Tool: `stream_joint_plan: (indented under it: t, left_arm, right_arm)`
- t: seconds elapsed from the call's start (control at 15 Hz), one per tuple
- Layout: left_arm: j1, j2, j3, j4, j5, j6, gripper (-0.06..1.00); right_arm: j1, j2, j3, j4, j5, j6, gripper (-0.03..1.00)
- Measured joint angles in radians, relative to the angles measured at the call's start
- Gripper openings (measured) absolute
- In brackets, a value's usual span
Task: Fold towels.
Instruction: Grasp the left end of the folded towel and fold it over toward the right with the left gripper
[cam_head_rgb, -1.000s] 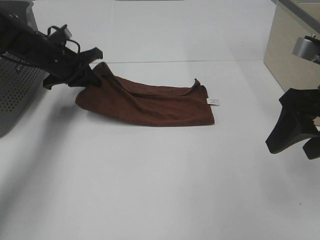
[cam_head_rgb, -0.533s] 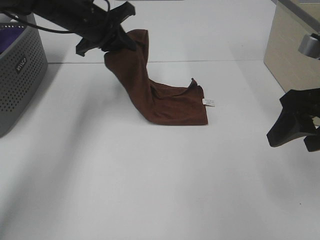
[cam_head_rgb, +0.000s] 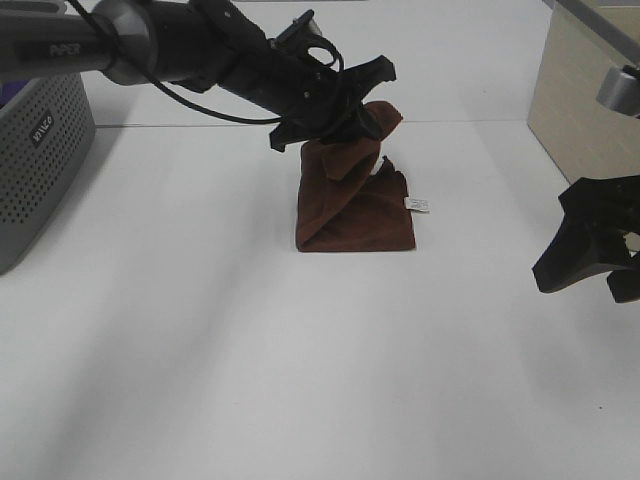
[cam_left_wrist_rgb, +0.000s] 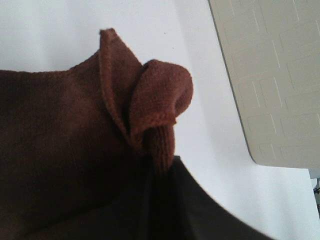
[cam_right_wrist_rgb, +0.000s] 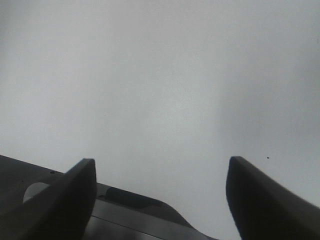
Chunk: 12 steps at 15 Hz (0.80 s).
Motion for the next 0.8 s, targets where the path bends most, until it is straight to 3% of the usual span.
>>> stream_joint_plan:
  t: [0.13, 0.2, 0.33, 0.6, 0.8]
  left_arm:
    - [-0.012, 0.042, -0.025, 0.000, -0.001, -0.012, 0.32]
    - [-0.012, 0.042, -0.025, 0.000, -0.001, -0.012, 0.32]
    - [-0.014, 0.057, -0.025, -0.026, 0.010, -0.015, 0.51]
    - [-0.010, 0.054, -0.026, -0.086, 0.061, -0.004, 0.56]
    - [0.064, 0.001, -0.026, -0.087, 0.140, 0.005, 0.56]
  right_arm:
    - [0.000, 0.000, 0.000, 0.000, 0.000, 0.000, 0.71]
    - [0.000, 0.000, 0.000, 0.000, 0.000, 0.000, 0.71]
    - [0.000, 0.000, 0.000, 0.001, 0.000, 0.000, 0.71]
    - [0.000, 0.000, 0.001, 0.038, -0.019, -0.005, 0.71]
    - [0.000, 0.018, -0.002, 0.246, -0.105, -0.166, 0.71]
